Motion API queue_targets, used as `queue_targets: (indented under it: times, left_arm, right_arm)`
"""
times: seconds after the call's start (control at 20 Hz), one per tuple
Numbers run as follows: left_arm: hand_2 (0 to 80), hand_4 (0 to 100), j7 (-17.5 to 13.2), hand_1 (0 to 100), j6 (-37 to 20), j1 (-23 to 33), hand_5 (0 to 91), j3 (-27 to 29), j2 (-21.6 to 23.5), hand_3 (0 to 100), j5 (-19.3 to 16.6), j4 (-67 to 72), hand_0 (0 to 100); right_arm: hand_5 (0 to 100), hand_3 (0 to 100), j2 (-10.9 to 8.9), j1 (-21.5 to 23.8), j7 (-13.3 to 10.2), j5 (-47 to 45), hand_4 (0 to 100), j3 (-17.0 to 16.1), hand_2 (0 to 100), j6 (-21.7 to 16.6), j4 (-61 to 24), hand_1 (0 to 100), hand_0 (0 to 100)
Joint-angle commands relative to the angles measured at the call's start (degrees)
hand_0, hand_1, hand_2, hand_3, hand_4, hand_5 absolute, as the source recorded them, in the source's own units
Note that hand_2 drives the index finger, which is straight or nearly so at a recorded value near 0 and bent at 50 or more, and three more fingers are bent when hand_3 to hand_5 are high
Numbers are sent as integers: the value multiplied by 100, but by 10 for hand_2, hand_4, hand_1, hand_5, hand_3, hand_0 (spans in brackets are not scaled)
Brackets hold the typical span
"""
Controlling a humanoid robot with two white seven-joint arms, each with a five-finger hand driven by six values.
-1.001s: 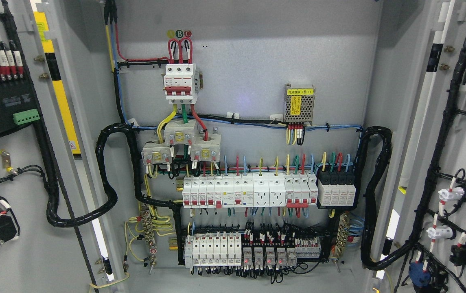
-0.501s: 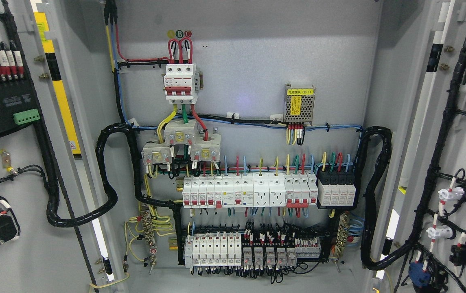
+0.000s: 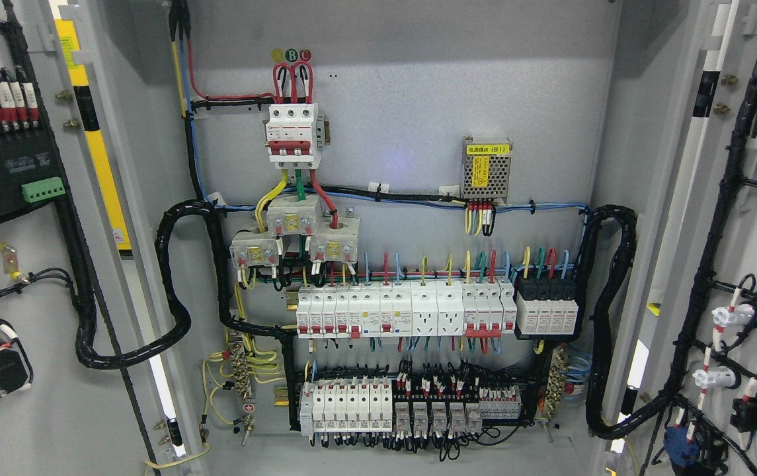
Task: Open door with both hands
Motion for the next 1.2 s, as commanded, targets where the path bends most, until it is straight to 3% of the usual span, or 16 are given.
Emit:
queue_targets:
  times: [0.0,0.15,0.25,0.4,0.5,0.75,0.9,1.15]
  left_arm:
    - [0,0,663,145,213,-583,0,-641,-425,0,-293,3844,57]
    - [0,0,709,167,406,-1268,0,-687,-284,0,-382,5294,127]
    - [0,0,761,177,512,-1445,0,-695,-309,0,-391,5676,152]
    - [0,0,1436,202,792,-1446,0,-940,-345,0,-592,5721,180]
    - [0,0,1727,203,1310,-1437,0,-1396,-336,0,-856,5721,204]
    - [0,0,2167,205,1505,-1463,0,-1504,-354,0,-901,5703,248]
    - [0,0,2194,203,1838,-1481,0,-1591,-345,0,-1015,5677,273]
    - [0,0,2194,197,1883,-1481,0,-1732,-345,0,-1217,5686,294]
  right_arm:
    - [0,0,716,-188,-116,626,0,276,0,25,2993,108,214]
    - [0,0,839,-609,-441,635,0,311,0,191,4231,107,215]
    - [0,0,936,-908,-460,635,0,320,0,210,5058,107,215]
    - [0,0,936,-1155,-503,644,0,338,0,288,5561,108,215]
    - [0,0,936,-1191,-521,644,0,320,0,691,5650,108,214]
    - [0,0,927,-1190,-784,679,0,320,0,1667,5659,108,214]
    - [0,0,936,-1304,-898,749,0,312,0,2317,5633,108,214]
    - [0,0,954,-1673,-1118,776,0,338,0,3240,5633,109,214]
